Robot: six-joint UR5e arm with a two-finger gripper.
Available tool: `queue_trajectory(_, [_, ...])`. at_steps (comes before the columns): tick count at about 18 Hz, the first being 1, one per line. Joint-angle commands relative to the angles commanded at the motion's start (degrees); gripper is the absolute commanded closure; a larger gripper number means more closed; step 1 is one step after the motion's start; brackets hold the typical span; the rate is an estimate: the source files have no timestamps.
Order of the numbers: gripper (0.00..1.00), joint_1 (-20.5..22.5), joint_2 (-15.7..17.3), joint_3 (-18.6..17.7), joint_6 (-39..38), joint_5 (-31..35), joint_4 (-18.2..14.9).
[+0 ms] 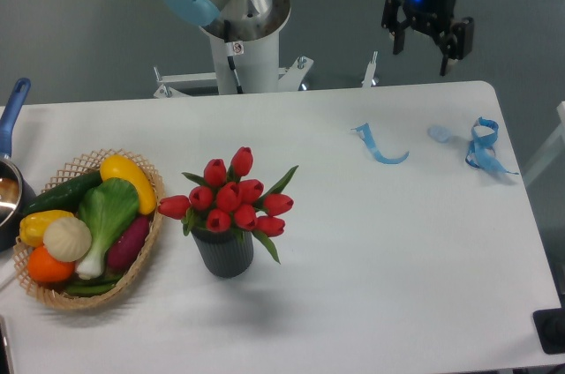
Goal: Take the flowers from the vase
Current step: 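Lower the open gripper from its raised start pose, then move the open gripper toward the red tulips in the grey vase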
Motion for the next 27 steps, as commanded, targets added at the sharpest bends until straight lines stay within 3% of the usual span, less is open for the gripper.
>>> queue_trajectory(10, [0.00, 0.2, -0.4, -1.1, -0.3, -0.8, 0.1])
queue_trajectory(16, [0.00, 0.1, -0.7, -2.5, -7.7, -4.2, 0.1])
queue_trajectory(19, [0.00, 0.0, -1.1, -2.3, -16.2, -11.5, 0.1])
queue_trajectory(23, [0.00, 0.1, -2.1, -3.7, -17.1, -21.2, 0.1])
queue_trajectory(27, [0.00, -0.3, -3.8, -4.0, -17.1, -25.4, 0.1])
